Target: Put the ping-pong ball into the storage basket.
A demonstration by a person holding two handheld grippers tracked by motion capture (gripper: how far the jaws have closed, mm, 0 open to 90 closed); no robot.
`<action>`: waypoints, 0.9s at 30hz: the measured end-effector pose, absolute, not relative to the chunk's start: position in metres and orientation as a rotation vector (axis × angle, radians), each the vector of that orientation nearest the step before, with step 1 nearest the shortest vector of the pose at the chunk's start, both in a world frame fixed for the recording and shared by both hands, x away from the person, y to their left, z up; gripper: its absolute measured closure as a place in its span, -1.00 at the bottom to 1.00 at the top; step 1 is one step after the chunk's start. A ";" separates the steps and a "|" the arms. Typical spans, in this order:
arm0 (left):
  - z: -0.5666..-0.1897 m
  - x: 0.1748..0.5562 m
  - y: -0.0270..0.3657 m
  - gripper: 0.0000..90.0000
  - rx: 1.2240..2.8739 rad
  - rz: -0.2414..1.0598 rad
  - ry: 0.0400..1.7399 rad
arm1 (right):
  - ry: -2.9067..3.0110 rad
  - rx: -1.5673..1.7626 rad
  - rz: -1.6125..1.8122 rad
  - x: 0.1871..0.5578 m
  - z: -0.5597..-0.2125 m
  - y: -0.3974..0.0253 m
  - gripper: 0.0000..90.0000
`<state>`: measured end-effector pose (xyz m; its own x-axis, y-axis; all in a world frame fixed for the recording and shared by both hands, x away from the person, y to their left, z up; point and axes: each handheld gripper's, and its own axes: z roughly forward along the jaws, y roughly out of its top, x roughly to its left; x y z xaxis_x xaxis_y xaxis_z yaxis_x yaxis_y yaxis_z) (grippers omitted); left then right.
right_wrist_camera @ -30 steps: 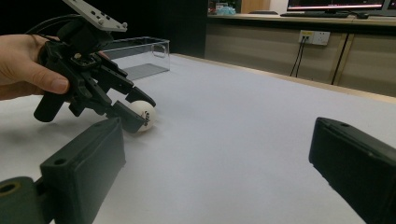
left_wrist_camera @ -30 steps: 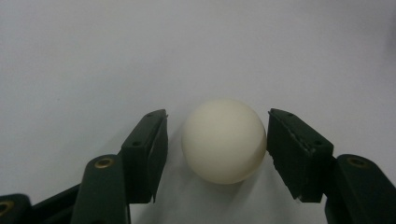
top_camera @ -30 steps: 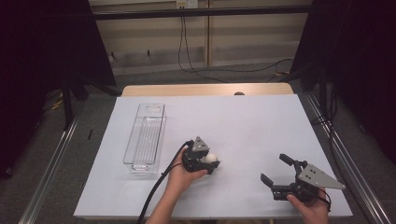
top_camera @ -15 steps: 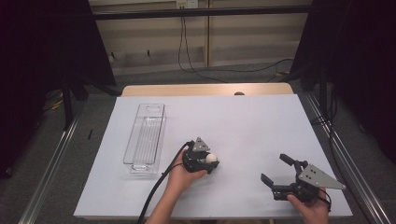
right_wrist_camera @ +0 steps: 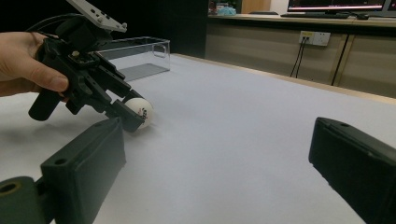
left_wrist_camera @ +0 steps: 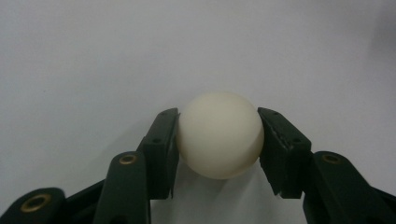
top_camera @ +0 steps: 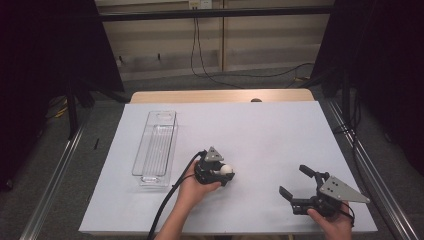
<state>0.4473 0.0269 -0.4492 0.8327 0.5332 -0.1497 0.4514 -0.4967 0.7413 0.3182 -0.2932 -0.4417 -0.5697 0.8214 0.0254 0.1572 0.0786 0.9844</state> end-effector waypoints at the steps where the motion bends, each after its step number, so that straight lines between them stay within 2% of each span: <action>1: -0.449 0.448 0.028 0.13 2.172 0.111 0.715 | 1.799 0.968 1.533 0.318 -0.442 -0.293 -0.93; 27: -0.437 0.445 0.038 0.14 2.172 0.083 0.751 | 1.803 0.964 1.534 0.319 -0.442 -0.293 -0.93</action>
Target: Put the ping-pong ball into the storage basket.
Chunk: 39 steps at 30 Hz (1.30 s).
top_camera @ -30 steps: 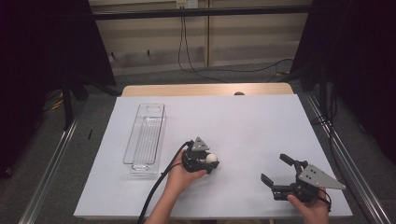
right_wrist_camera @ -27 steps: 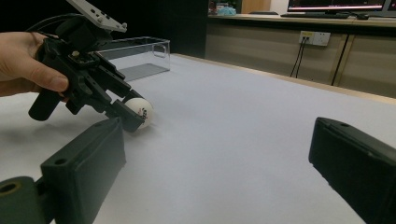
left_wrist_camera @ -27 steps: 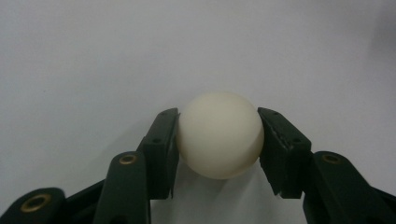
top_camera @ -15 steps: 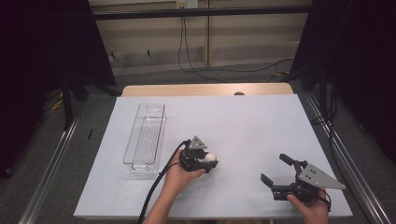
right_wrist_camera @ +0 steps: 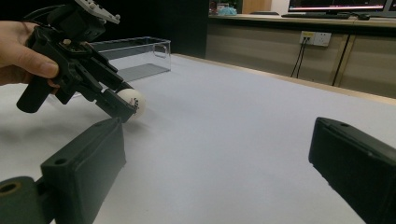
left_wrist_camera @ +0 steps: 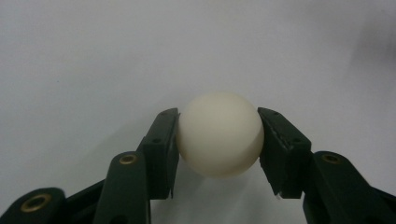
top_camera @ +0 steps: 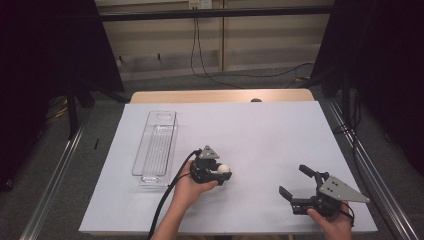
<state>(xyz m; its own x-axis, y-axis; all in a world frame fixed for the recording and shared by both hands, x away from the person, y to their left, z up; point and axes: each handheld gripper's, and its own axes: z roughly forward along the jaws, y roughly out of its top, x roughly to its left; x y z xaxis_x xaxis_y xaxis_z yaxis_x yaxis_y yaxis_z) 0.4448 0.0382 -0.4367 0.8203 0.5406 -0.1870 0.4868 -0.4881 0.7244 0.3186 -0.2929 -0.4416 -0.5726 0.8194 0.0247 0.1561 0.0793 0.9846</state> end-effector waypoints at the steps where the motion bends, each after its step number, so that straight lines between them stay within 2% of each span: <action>1: -0.436 0.444 0.039 0.14 2.171 0.079 0.752 | 1.803 0.963 1.534 0.319 -0.442 -0.293 -0.93; 39: -0.419 0.446 0.065 0.14 2.124 0.070 0.827 | 1.831 0.942 1.526 0.322 -0.444 -0.288 -0.93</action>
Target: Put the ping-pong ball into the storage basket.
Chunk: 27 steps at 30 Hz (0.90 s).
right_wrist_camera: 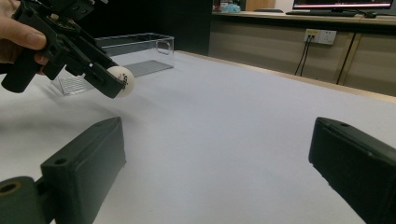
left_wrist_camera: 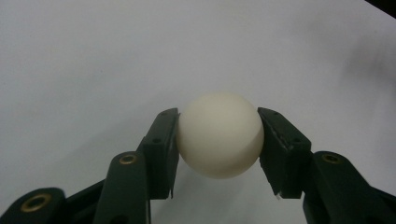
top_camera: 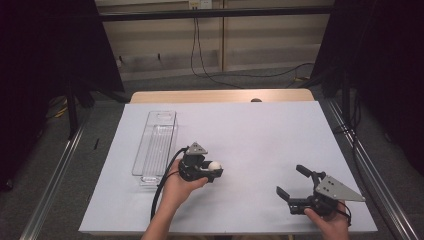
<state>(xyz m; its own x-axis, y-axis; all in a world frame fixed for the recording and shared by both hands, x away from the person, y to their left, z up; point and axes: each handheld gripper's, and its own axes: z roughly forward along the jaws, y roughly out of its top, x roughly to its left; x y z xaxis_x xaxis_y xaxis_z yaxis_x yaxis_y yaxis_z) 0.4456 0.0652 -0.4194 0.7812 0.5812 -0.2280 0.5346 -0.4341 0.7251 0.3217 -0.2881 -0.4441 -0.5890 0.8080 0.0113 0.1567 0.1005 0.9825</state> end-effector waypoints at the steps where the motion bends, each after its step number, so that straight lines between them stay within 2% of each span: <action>1: -0.419 0.446 0.065 0.14 2.113 0.064 0.831 | 1.831 0.941 1.527 0.322 -0.444 -0.288 -0.93; 27: -0.409 0.449 0.078 0.14 2.085 0.067 0.875 | 1.833 0.942 1.526 0.322 -0.444 -0.288 -0.93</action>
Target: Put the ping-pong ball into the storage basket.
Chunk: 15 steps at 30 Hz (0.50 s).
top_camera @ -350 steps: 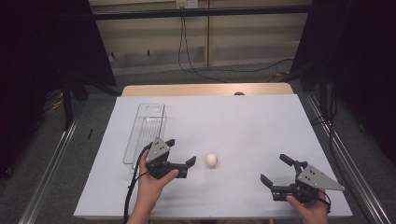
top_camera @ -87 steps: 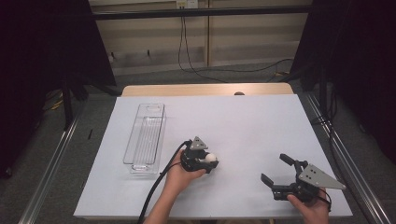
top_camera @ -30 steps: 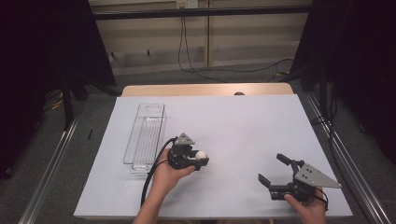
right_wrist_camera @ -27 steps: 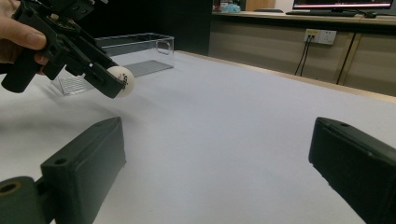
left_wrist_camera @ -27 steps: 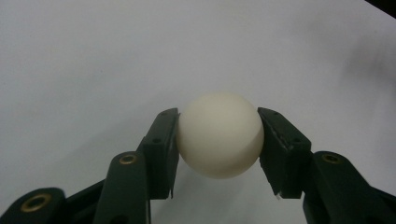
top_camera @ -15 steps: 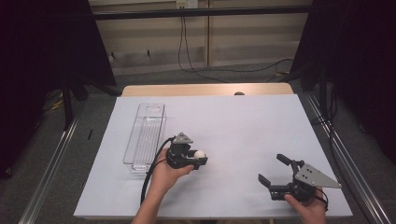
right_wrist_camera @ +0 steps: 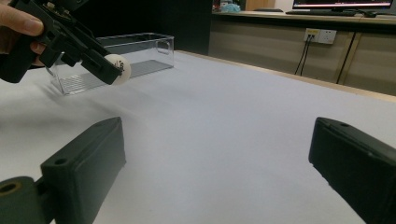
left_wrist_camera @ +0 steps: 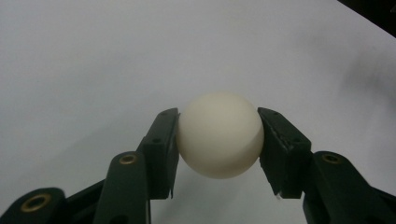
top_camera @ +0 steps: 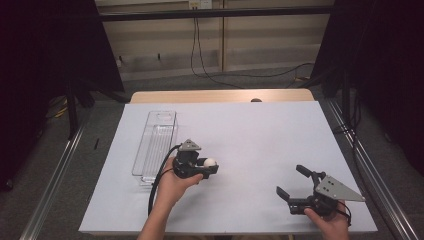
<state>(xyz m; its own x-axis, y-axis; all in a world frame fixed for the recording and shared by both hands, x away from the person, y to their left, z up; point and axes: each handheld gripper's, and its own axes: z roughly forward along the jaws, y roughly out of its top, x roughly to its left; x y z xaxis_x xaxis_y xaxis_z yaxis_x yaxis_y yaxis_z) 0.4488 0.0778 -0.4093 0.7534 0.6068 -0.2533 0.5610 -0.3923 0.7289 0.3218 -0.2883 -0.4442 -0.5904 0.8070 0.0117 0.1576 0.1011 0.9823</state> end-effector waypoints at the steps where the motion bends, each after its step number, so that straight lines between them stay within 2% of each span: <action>1: -0.409 0.449 0.079 0.14 2.086 0.066 0.873 | 1.832 0.943 1.527 0.322 -0.444 -0.288 -0.93; 15: -0.407 0.451 0.084 0.14 2.069 0.056 0.897 | 1.825 0.948 1.530 0.322 -0.444 -0.287 -0.93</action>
<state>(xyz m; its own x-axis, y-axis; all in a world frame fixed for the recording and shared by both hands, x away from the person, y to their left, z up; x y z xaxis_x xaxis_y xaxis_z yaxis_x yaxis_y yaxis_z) 0.4506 0.0844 -0.4072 0.7409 0.6147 -0.2706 0.5763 -0.3748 0.7263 0.3217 -0.2873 -0.4442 -0.5857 0.8103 0.0167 0.1576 0.0937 0.9831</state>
